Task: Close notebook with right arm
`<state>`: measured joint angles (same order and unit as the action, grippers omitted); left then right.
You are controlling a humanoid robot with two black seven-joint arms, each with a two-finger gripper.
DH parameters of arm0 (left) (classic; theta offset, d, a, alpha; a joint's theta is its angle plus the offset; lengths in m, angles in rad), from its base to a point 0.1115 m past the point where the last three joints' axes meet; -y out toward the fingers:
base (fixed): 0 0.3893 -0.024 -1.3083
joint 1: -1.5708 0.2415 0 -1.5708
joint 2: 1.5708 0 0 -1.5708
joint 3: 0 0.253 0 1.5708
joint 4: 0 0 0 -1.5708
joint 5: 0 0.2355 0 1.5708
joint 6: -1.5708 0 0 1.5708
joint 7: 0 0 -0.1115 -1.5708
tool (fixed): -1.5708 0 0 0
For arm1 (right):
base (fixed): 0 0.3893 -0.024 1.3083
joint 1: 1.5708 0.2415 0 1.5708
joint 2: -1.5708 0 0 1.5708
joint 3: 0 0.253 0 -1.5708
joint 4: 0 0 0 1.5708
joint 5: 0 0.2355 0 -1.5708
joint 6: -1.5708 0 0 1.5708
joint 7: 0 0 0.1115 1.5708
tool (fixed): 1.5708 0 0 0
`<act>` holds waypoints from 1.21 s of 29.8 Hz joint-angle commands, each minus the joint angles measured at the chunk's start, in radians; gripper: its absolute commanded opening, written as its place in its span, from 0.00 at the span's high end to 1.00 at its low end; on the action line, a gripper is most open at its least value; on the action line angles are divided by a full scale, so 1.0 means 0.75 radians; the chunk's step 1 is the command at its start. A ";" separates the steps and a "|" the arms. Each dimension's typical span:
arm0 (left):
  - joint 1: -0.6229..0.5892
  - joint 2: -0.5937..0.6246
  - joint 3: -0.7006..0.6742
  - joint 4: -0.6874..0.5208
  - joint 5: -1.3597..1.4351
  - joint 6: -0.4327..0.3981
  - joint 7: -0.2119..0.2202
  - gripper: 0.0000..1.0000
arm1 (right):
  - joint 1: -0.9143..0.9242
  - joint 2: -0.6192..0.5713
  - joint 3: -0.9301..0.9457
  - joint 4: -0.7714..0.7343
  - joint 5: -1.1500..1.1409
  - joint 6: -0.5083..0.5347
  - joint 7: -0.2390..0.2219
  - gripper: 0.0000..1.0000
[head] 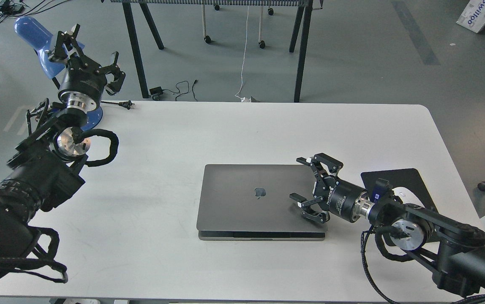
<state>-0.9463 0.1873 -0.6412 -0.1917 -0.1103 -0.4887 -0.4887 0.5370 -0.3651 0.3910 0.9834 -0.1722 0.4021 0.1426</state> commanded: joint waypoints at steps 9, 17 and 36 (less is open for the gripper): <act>0.000 0.000 0.000 0.000 0.000 0.000 0.000 0.00 | -0.006 0.051 -0.033 -0.053 -0.042 -0.074 0.000 0.00; 0.000 0.000 0.000 0.000 0.000 0.000 0.000 0.00 | -0.006 0.051 -0.037 -0.053 -0.042 -0.098 0.004 0.00; 0.000 -0.004 0.000 0.000 -0.002 0.000 0.000 0.00 | 0.078 -0.053 0.736 -0.006 -0.040 -0.109 0.002 0.00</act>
<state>-0.9465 0.1857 -0.6412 -0.1922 -0.1116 -0.4887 -0.4887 0.5934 -0.4032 0.8623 0.9989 -0.2022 0.3192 0.1435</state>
